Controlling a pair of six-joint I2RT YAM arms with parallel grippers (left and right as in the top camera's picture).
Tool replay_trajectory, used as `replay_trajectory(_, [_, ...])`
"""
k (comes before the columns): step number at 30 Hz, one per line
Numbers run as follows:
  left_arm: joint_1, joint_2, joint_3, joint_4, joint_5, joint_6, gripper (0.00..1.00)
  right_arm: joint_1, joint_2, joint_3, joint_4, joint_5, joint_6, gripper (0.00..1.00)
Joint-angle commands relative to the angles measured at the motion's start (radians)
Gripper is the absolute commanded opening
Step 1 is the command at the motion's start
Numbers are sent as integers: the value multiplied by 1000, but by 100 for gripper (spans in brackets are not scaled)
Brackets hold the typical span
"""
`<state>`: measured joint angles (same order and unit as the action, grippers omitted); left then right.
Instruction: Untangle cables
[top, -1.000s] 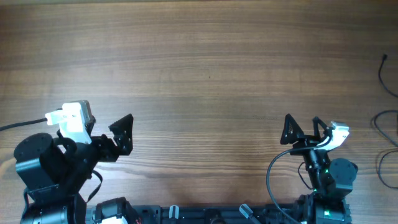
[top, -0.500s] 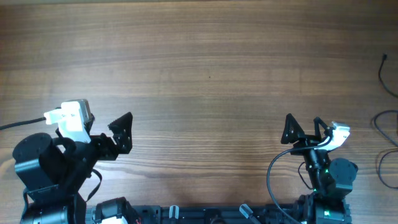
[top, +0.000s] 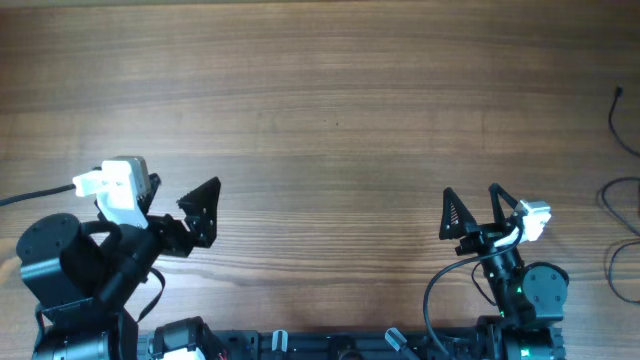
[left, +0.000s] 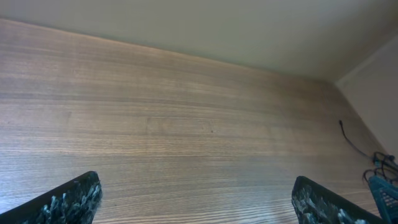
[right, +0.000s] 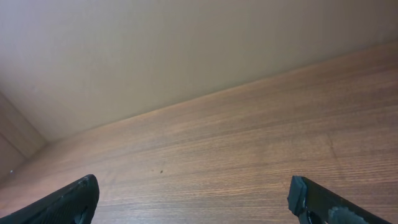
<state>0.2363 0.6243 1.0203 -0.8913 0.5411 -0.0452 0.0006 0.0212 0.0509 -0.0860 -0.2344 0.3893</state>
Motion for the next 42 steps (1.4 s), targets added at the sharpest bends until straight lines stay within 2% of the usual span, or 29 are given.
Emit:
replay_trajectory(1, [-6,-3,1,-3,20,11,100,5,-18,-4,3,13,6,100])
replay_trajectory(5, [-6,-3,1,-4,20,11,100,5,-18,-4,3,16,3,100])
replay_trajectory(7, [-6,-3,1,-6,20,11,100,5,-14,-4,-5,135,-41,100])
replay_trajectory(8, [-6,-3,1,-5,20,11,100,5,-10,-4,-5,148,-117,100])
replay_trajectory(9, [-6,-3,1,-4,20,11,100,5,0,-4,-5,144,-323,100])
replay_trajectory(11, [-6,-3,1,-4,20,11,100,5,16,-4,-5,141,-598,100])
replay_trajectory(13, [-6,-3,1,-5,20,11,100,5,18,-4,-5,142,-668,99])
replay_trajectory(27, [-6,-3,1,-129,-3,-15,100,5,19,-4,-5,141,-677,99])
replay_trajectory(29, [-5,-3,0,-167,-36,37,100,5,19,-4,-5,141,-677,100])
replay_trajectory(32, [-6,-3,-26,-48,112,166,100,5,19,-4,-5,141,-677,100])
replay_trajectory(34, [-27,-9,-91,101,302,280,100,5,19,-4,-5,141,-677,100])
replay_trajectory(38, [-143,-100,-295,448,322,300,100,5,19,-4,-5,141,-677,100])
replay_trajectory(42, [-169,-304,-587,794,322,300,100,5,19,-4,-5,141,-677,100])
